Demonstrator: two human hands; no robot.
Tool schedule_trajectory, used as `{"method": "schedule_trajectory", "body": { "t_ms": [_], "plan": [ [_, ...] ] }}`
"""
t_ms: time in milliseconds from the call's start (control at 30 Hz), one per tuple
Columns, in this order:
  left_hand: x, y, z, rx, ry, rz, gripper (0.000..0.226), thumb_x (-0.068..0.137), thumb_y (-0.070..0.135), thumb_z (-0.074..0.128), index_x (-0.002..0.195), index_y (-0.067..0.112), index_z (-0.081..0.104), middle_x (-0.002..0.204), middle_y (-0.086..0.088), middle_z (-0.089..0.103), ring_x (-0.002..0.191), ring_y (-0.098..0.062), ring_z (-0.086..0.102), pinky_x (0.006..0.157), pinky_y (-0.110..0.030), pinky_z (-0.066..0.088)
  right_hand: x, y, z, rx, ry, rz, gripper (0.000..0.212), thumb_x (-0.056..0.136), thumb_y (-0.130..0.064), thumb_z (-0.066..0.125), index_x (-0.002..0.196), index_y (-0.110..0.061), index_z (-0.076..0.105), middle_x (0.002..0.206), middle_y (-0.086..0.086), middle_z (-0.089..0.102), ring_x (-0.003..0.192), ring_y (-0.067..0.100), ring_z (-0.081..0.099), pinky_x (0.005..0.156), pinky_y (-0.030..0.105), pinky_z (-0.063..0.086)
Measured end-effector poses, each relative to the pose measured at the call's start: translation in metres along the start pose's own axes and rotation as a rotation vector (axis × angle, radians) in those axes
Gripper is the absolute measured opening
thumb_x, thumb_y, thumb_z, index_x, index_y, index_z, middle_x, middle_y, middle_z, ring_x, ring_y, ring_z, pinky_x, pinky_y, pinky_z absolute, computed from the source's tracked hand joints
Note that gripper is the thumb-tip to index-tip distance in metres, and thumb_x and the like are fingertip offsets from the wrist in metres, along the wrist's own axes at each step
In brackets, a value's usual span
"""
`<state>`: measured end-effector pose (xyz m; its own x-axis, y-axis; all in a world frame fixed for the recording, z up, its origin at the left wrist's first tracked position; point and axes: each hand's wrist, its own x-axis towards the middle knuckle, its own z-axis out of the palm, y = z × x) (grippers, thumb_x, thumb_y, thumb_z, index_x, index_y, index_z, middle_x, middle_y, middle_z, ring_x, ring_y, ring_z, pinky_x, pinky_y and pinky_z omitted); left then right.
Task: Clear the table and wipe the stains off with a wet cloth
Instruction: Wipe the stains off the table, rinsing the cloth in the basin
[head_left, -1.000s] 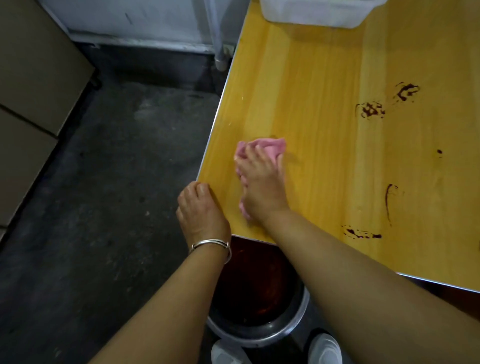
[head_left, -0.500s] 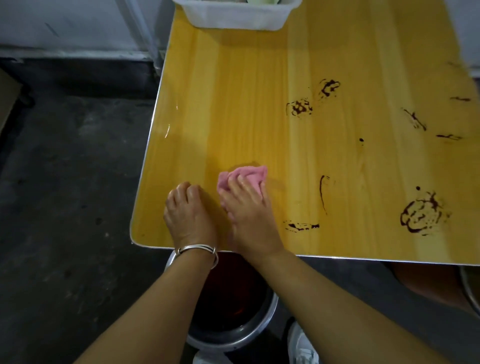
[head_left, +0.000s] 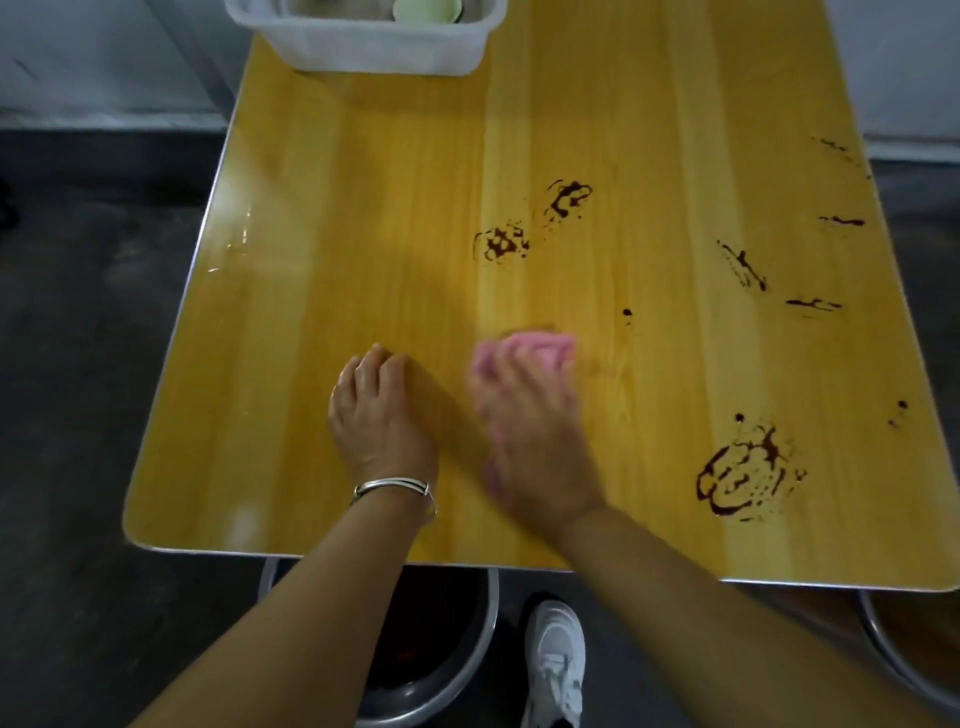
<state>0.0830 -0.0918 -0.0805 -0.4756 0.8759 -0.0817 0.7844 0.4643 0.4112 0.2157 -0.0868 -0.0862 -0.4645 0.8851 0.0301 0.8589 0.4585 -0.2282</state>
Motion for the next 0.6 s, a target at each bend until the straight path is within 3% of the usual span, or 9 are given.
{"method": "schedule_trajectory", "body": {
  "t_ms": [100,167,300,400,533,600],
  "plan": [
    [0.004,0.015,0.007,0.039,-0.019,0.023,0.051,0.074,0.003,0.067,0.122,0.012,0.054,0.141,-0.006,0.045,0.133,-0.031,0.033,0.108,-0.045,0.026,-0.034,0.005,0.000,0.106,-0.046,-0.309,0.050,0.085,-0.023,0.044,0.134,-0.018,0.048,0.146,0.002,0.042,0.141,0.025,0.028,0.114,0.053,0.018],
    [0.005,0.022,0.008,0.062,-0.056,-0.014,0.053,0.078,0.001,0.060,0.128,0.015,0.049,0.145,-0.003,0.037,0.137,-0.028,0.025,0.111,-0.042,0.020,-0.039,0.024,-0.004,0.135,-0.025,-0.366,0.048,0.084,-0.018,0.044,0.132,-0.019,0.050,0.145,0.002,0.044,0.140,0.025,0.030,0.114,0.050,0.020],
    [0.005,0.033,0.007,0.100,-0.062,-0.051,0.055,0.083,-0.009,0.039,0.132,0.014,0.044,0.149,-0.003,0.030,0.140,-0.027,0.017,0.114,-0.042,0.016,-0.003,0.065,-0.012,0.010,-0.003,-0.107,0.066,0.069,-0.022,0.048,0.135,-0.010,0.046,0.144,0.010,0.044,0.138,0.031,0.033,0.114,0.055,0.022],
    [0.007,0.037,0.010,0.106,-0.058,-0.076,0.051,0.084,-0.008,0.038,0.130,0.012,0.046,0.148,-0.005,0.031,0.140,-0.028,0.017,0.114,-0.044,0.015,0.022,0.058,-0.012,0.080,-0.019,0.063,0.064,0.069,-0.024,0.038,0.129,-0.009,0.053,0.140,0.012,0.048,0.135,0.034,0.037,0.109,0.060,0.028],
    [0.008,0.039,0.009,0.103,-0.103,-0.093,0.045,0.086,0.003,0.049,0.130,0.012,0.045,0.149,-0.006,0.030,0.140,-0.028,0.017,0.114,-0.045,0.015,-0.020,0.027,-0.001,0.192,-0.079,-0.269,0.051,0.077,-0.017,0.042,0.126,-0.017,0.056,0.142,0.004,0.047,0.139,0.025,0.031,0.112,0.052,0.021],
    [0.010,0.036,0.007,0.104,-0.117,-0.072,0.049,0.084,-0.002,0.048,0.130,0.013,0.045,0.149,-0.005,0.030,0.139,-0.028,0.018,0.114,-0.044,0.017,-0.040,0.036,-0.006,0.205,-0.097,-0.382,0.050,0.079,-0.015,0.051,0.129,-0.021,0.053,0.143,-0.001,0.046,0.140,0.021,0.030,0.116,0.046,0.016]
  ]
}}
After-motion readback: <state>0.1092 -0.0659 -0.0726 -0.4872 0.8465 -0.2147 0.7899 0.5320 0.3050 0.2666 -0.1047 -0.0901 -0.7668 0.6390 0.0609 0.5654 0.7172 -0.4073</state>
